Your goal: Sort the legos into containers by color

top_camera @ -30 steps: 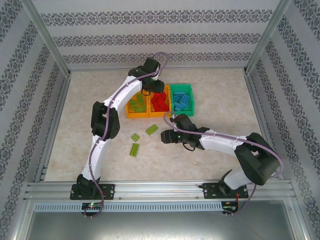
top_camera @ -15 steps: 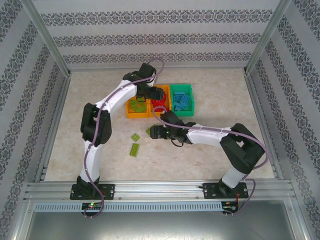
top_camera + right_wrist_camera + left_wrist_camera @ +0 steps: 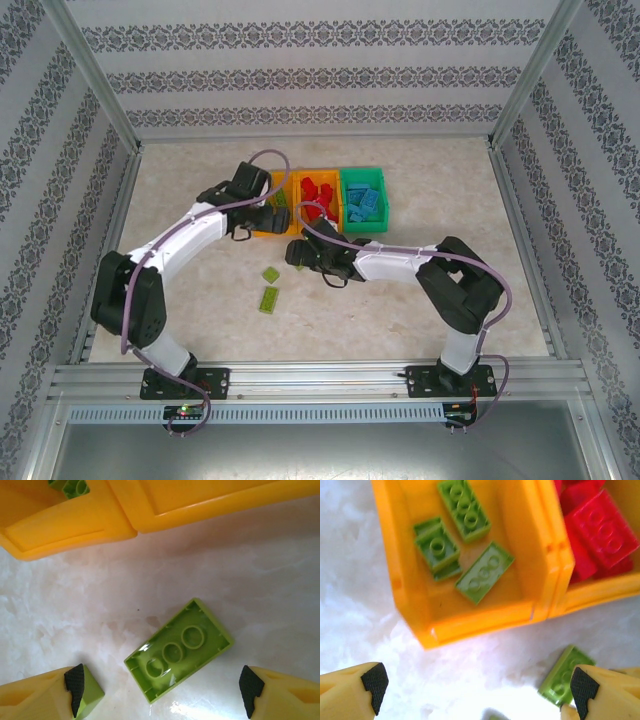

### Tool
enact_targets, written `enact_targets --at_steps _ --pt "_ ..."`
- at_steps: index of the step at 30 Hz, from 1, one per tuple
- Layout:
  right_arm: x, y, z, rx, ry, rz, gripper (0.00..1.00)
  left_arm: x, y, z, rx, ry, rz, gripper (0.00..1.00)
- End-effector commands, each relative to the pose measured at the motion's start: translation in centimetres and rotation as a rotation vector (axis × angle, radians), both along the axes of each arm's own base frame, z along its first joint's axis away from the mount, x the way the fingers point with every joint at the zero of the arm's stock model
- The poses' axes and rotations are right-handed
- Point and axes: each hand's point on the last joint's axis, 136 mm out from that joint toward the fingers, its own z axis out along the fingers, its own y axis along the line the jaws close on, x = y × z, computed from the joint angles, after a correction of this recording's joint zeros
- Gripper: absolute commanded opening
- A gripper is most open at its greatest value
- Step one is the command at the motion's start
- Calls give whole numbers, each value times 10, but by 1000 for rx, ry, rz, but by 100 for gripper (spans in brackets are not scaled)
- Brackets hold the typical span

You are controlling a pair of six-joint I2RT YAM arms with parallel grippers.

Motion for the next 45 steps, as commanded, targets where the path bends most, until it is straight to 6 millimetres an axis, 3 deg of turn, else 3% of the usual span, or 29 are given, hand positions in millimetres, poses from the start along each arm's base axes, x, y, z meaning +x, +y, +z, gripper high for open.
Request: enact_targets --at_steps 1,5,11,26,45 --pt "-2 -15 3 -21 -24 -58 84 -19 -5 -11 -35 19 -87 93" --pt "-4 -27 3 -28 -27 -65 85 -51 -4 -44 -46 108 -115 89" --pt "-4 -38 1 -28 -18 -69 86 -74 -8 -64 -4 144 -165 87" --pt "-6 -73 4 -37 -22 -108 87 -78 -19 -87 101 195 -259 79" --pt "-8 -67 4 -34 -17 -53 88 -73 -24 -111 114 250 -255 48"
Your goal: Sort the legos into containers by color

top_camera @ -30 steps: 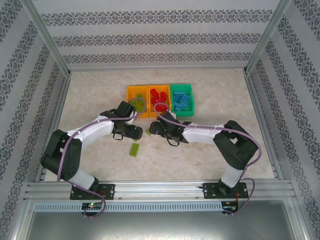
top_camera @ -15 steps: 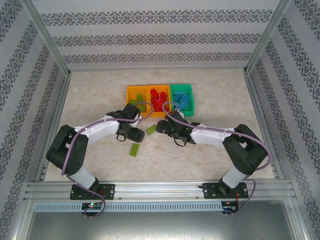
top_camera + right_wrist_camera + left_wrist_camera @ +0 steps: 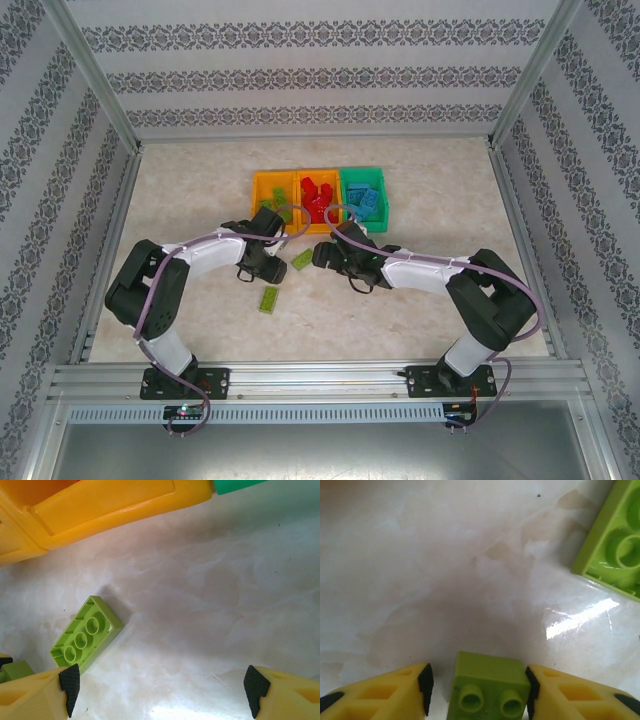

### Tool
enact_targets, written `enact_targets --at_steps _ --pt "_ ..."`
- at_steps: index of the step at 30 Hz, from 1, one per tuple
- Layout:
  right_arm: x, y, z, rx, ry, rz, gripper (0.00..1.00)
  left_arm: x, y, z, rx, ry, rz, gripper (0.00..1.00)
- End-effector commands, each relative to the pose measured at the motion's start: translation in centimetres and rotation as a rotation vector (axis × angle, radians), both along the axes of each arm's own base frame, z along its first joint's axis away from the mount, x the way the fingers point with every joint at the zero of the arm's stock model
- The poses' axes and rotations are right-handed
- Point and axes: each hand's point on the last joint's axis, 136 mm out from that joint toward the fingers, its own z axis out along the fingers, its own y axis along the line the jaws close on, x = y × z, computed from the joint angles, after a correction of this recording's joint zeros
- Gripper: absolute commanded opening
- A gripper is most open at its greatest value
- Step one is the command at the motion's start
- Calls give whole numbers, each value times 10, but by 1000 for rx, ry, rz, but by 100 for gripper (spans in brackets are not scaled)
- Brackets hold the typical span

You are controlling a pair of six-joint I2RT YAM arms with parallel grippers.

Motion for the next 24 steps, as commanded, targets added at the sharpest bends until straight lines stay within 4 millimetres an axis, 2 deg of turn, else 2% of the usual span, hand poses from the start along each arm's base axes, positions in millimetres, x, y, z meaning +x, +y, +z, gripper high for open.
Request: enact_targets --at_steps 1,5,7,11,15,17,20,24 --pt "1 1 4 4 -7 20 88 9 -8 1 -3 -24 -5 45" --pt "1 1 3 1 -6 20 88 11 -5 3 5 -25 25 29" --pt "0 1 3 -1 -5 23 88 16 -2 9 21 -45 52 25" --pt "0 -2 -1 -18 0 20 88 34 3 42 28 -136 122 22" --pt "-2 0 -4 -15 7 17 88 64 5 82 12 -250 185 24" --pt "-2 3 -4 -13 7 21 88 79 3 94 6 -280 193 24" --pt "-2 8 -4 -6 11 29 88 107 2 103 14 -303 219 24" --pt "1 14 -3 9 4 21 88 140 5 104 33 -325 261 26"
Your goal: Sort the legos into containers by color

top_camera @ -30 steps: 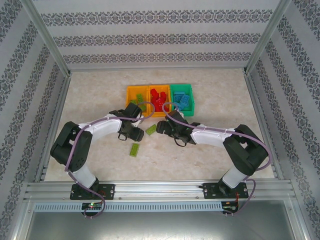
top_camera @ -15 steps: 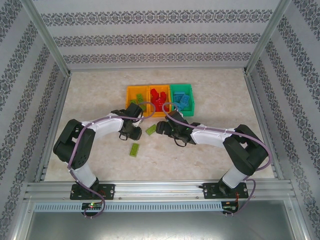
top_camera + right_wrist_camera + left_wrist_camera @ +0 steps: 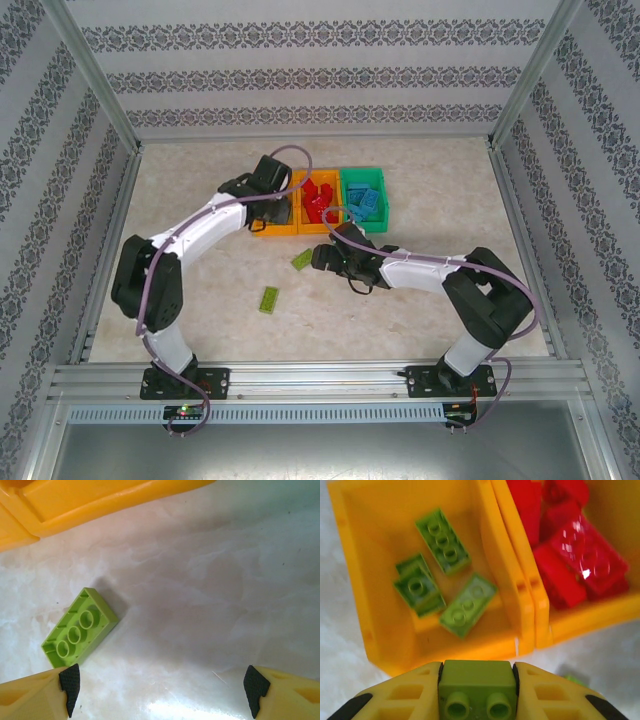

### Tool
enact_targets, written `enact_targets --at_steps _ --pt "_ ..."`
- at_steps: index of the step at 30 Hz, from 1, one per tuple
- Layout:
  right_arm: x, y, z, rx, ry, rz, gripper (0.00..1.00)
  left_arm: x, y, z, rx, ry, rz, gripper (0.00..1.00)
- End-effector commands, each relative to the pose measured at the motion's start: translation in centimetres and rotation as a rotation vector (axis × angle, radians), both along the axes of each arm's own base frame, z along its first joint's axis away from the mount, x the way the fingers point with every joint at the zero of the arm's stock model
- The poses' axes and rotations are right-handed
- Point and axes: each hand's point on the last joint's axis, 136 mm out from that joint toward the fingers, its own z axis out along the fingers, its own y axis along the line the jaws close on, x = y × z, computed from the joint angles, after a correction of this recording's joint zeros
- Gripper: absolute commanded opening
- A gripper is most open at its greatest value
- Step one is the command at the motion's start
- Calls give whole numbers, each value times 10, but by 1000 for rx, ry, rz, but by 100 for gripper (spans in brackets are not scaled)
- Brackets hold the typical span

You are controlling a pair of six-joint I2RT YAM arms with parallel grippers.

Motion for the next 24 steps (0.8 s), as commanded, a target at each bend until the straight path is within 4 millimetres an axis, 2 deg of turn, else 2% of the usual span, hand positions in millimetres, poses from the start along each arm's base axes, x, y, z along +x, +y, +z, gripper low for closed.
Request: enact_targets --at_steps 1,5,8,13,15,17,20,24 --pt "6 14 5 24 -14 2 88 19 21 -17 61 38 83 28" --pt "12 22 7 25 -8 2 88 42 26 -21 80 44 114 39" --pt "13 22 7 23 -2 -50 87 52 30 -25 81 51 146 57" --pt "12 32 7 39 27 -136 88 51 28 -21 8 25 196 88" --pt "12 40 4 42 58 -146 88 45 29 -15 -25 5 213 96" --pt "12 49 4 41 75 -147 89 38 32 -8 -49 -15 231 100" --pt "12 59 5 30 86 -149 89 23 40 6 -89 -56 264 100" --pt "14 59 -3 6 117 -176 89 -4 62 10 -91 -82 310 100"
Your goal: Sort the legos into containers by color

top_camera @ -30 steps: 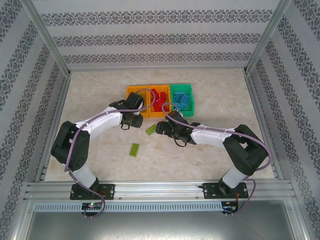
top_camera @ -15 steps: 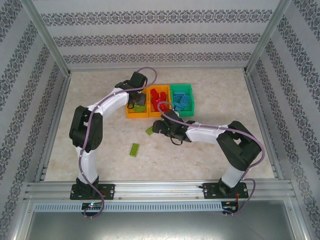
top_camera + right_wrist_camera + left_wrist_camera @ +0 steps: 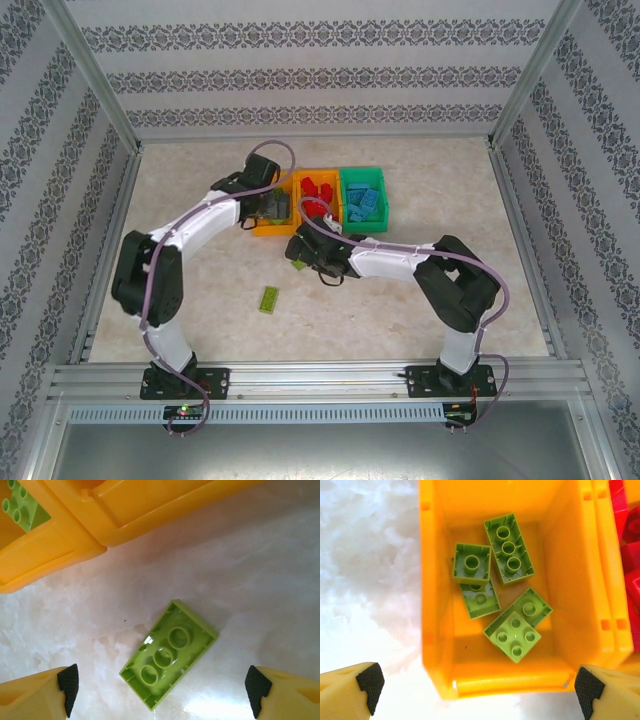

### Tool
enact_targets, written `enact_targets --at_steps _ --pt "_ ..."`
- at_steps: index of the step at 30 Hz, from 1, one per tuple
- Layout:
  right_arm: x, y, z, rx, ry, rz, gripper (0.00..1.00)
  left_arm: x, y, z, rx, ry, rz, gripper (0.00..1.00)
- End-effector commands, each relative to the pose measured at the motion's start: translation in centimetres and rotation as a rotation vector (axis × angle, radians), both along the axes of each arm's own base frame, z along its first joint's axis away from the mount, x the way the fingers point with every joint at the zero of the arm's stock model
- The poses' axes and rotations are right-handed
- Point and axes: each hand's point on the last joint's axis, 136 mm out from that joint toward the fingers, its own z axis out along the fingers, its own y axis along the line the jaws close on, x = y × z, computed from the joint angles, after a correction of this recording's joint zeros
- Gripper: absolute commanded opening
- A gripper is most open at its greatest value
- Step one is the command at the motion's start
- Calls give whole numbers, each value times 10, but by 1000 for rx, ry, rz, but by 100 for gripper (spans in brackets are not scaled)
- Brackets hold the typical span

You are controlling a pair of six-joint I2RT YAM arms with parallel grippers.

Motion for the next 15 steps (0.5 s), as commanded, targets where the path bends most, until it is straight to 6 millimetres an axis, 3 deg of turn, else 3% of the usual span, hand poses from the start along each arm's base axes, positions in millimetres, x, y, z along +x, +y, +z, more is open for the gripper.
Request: enact_targets --at_steps 1,4,7,11,15 --pt "-1 -4 -11 -45 49 -54 88 -12 25 13 -19 -63 90 100" --pt "1 -3 -16 -70 66 -57 87 -37 46 -6 2 -14 122 100" --pt "2 -3 -23 -109 101 -44 85 -63 53 -20 -4 23 128 100" --pt "1 -5 -38 -133 172 -44 82 -90 61 -25 -13 27 129 100" --pt "6 -7 -34 -196 174 -35 82 -111 67 -25 -25 8 127 100"
